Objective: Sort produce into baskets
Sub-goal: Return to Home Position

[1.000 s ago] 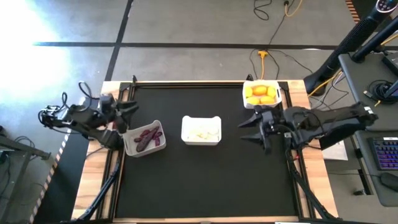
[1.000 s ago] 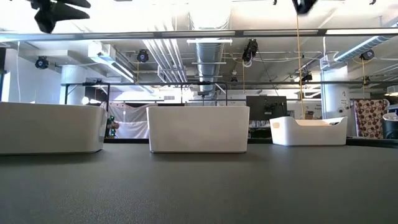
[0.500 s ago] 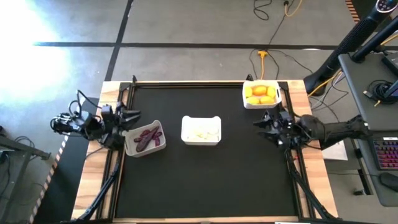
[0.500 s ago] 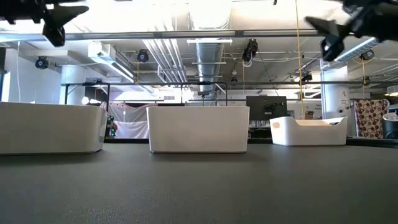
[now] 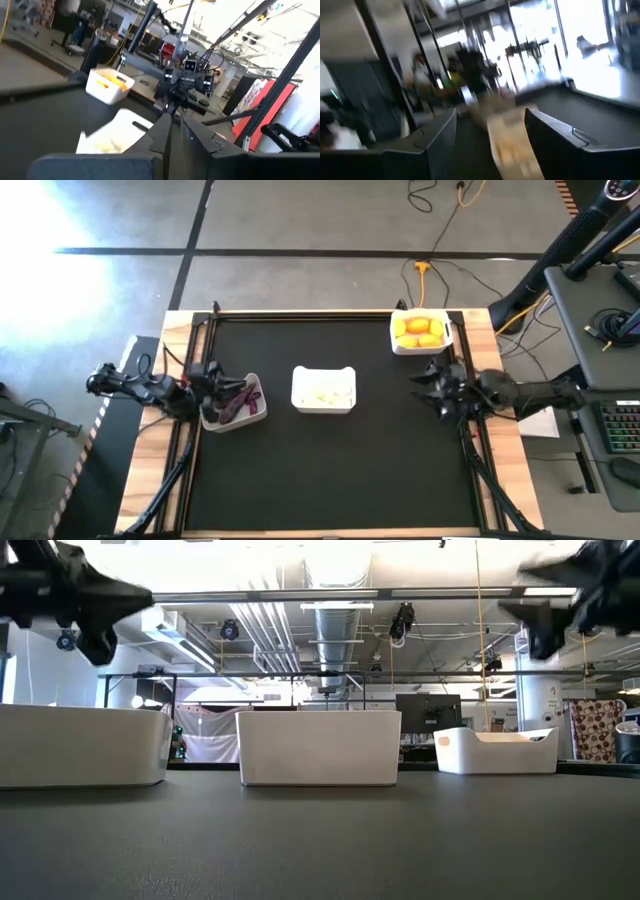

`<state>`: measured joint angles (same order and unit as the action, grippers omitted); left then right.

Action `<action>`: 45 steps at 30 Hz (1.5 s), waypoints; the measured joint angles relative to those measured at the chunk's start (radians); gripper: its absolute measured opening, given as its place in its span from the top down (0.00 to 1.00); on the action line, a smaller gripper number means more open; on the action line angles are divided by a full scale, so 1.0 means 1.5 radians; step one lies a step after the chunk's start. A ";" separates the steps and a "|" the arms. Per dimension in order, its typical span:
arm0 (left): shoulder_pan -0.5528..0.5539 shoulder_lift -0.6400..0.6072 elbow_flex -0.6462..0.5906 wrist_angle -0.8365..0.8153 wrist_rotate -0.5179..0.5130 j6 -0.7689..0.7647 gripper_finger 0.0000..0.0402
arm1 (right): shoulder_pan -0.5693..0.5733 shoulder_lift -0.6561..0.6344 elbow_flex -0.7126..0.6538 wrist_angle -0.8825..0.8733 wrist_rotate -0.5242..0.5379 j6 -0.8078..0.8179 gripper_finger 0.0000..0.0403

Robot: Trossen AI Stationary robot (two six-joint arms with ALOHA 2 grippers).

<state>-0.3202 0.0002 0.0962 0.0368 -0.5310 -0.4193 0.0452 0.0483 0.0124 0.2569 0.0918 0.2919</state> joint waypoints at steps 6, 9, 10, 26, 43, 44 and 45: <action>0.000 0.000 -0.057 0.066 0.054 -0.025 0.98 | 0.000 0.003 0.001 -0.155 0.002 -0.009 0.43; 0.000 0.007 -0.057 0.072 0.105 -0.018 1.00 | 0.000 0.024 0.006 -0.157 -0.008 -0.009 0.43; 0.000 0.005 -0.057 0.070 0.121 -0.010 1.00 | 0.000 0.027 0.007 -0.158 -0.008 -0.009 0.43; 0.008 0.001 -0.057 0.061 0.154 0.046 1.00 | 0.000 0.039 0.010 -0.154 -0.008 -0.008 0.43; 0.008 0.016 -0.052 0.010 0.104 0.197 1.00 | 0.000 0.039 0.010 -0.154 -0.008 -0.008 0.43; 0.008 0.016 -0.052 0.010 0.104 0.197 1.00 | 0.000 0.039 0.010 -0.154 -0.008 -0.008 0.43; 0.008 0.016 -0.052 0.010 0.104 0.197 1.00 | 0.000 0.039 0.010 -0.154 -0.008 -0.008 0.43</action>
<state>-0.3077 0.0246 0.0181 0.0521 -0.3756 -0.1246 0.0452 0.1070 0.0277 0.0263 0.0795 0.2798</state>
